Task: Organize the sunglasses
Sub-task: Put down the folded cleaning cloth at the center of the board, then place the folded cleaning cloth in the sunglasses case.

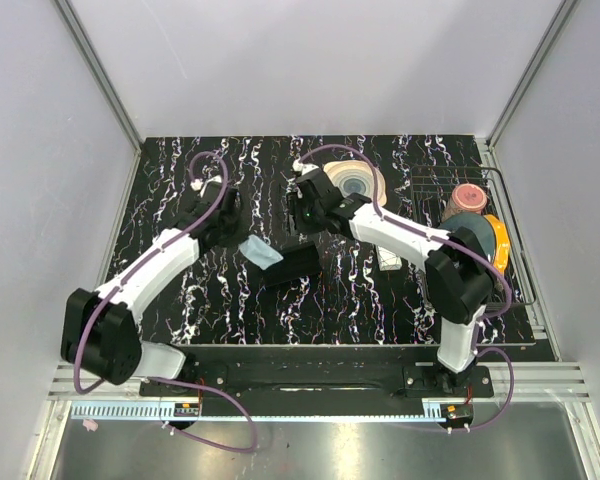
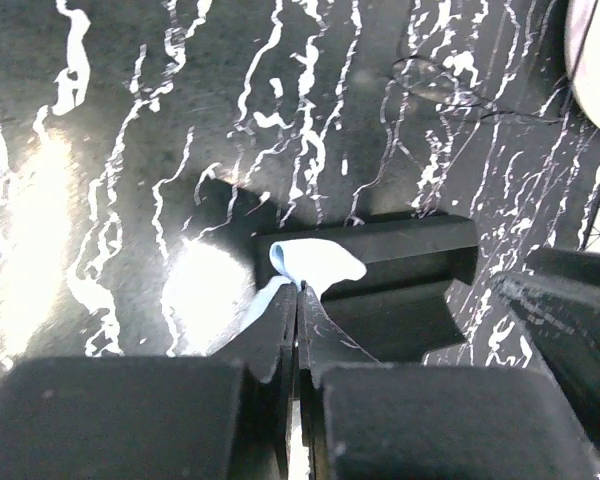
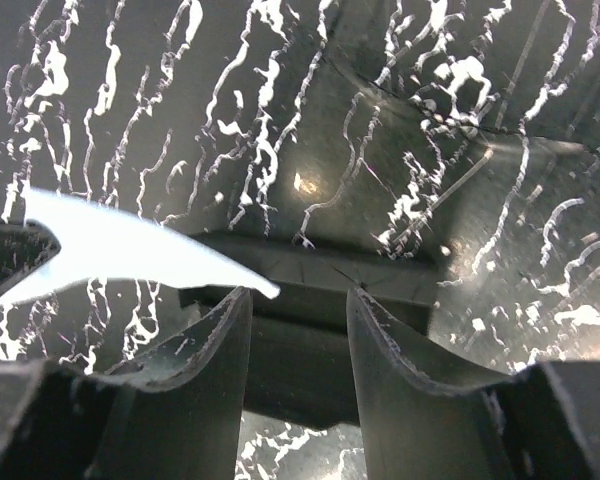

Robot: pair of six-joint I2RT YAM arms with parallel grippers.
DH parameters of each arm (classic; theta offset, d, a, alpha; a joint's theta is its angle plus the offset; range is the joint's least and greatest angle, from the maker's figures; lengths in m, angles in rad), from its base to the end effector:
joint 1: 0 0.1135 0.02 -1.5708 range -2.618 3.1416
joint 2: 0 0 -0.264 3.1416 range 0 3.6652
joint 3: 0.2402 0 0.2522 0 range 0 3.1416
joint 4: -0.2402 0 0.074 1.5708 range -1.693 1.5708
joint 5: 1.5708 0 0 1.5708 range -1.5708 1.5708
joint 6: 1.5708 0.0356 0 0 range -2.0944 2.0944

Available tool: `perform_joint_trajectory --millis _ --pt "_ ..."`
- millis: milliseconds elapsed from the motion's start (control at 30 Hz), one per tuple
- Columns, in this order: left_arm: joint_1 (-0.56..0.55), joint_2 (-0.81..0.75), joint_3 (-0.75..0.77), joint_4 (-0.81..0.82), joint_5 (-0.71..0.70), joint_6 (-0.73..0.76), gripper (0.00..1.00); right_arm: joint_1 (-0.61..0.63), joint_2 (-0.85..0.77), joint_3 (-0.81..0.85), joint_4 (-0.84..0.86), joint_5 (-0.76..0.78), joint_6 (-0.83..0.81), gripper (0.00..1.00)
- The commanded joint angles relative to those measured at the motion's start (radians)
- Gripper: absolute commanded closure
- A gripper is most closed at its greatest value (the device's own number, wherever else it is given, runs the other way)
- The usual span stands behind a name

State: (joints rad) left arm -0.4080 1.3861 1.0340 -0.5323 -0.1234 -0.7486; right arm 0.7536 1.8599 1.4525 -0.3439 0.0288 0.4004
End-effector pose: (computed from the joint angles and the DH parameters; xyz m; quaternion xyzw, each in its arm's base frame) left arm 0.2692 -0.1116 0.2603 -0.1797 0.9228 -0.1350 0.3130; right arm 0.3099 0.2894 0.2498 -0.1555 0.9039 0.2062 0.3411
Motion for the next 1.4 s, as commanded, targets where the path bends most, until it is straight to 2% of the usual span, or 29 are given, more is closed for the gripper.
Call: perform_joint_trajectory --millis 0,233,300,433,533,767,1167,1367 --pt "0.046 -0.088 -0.055 -0.064 0.01 0.025 1.0 0.001 0.064 0.1 -0.001 -0.09 -0.026 0.51" --pt "0.153 -0.128 -0.132 -0.175 -0.062 -0.03 1.0 0.041 0.182 0.238 -0.035 -0.142 -0.046 0.5" --pt "0.239 -0.124 -0.163 -0.205 -0.096 -0.044 1.0 0.053 0.234 0.29 -0.035 -0.154 -0.046 0.49" --pt "0.314 -0.087 -0.187 -0.189 -0.104 -0.035 1.0 0.066 0.303 0.354 -0.038 -0.182 -0.06 0.47" --pt "0.333 -0.038 -0.195 -0.193 -0.094 -0.037 1.0 0.075 0.356 0.416 -0.069 -0.208 -0.072 0.46" --pt "0.34 -0.044 -0.244 -0.21 -0.113 -0.058 1.0 0.113 0.438 0.525 -0.139 -0.228 -0.1 0.44" --pt "0.354 -0.033 -0.259 -0.21 -0.125 -0.04 1.0 0.242 0.507 0.563 -0.205 -0.126 -0.074 0.5" --pt "0.365 -0.038 -0.27 -0.209 -0.121 -0.034 1.0 0.251 0.562 0.611 -0.236 -0.034 -0.058 0.55"
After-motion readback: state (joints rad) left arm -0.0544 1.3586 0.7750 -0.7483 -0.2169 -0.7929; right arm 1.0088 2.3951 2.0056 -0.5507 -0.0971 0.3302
